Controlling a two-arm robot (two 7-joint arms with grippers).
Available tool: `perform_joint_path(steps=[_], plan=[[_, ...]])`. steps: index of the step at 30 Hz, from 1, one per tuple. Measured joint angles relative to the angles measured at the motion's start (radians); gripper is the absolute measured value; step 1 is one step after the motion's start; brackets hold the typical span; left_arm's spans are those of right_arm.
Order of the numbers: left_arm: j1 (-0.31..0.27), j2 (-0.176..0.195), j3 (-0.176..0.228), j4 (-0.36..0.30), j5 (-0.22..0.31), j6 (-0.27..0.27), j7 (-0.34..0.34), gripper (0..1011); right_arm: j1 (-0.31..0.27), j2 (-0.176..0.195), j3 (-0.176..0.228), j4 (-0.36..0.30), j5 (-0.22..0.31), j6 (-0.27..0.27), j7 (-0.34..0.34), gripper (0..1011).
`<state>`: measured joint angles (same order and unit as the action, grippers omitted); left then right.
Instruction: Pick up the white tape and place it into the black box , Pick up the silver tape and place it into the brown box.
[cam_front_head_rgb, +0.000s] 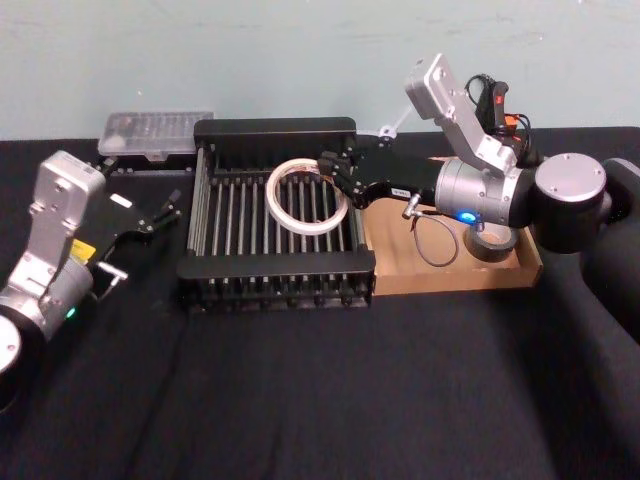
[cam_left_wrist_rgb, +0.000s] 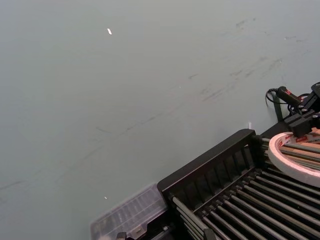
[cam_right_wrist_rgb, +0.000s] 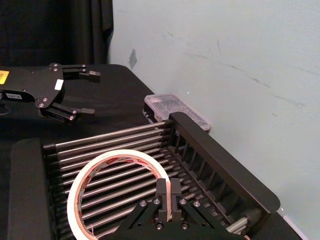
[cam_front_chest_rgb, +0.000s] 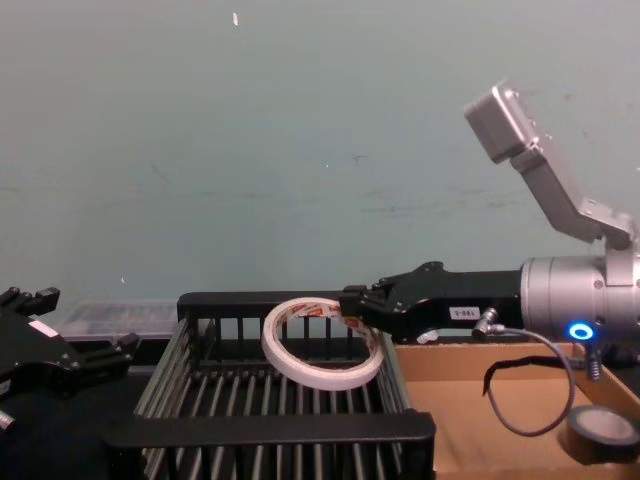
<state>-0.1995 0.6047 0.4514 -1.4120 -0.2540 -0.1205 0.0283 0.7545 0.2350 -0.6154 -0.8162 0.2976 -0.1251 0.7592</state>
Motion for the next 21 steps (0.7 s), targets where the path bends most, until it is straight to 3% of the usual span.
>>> perform_joint_path(steps=[5,21], plan=[[0.000,0.000,0.000,0.000,0.000,0.000,0.000,1002,0.013,-0.014,0.002,0.027,-0.006,-0.009,0.002,52],[0.000,0.000,0.000,0.000,0.000,0.000,0.000,1001,0.011,-0.012,0.002,0.021,-0.005,-0.008,0.002,53]])
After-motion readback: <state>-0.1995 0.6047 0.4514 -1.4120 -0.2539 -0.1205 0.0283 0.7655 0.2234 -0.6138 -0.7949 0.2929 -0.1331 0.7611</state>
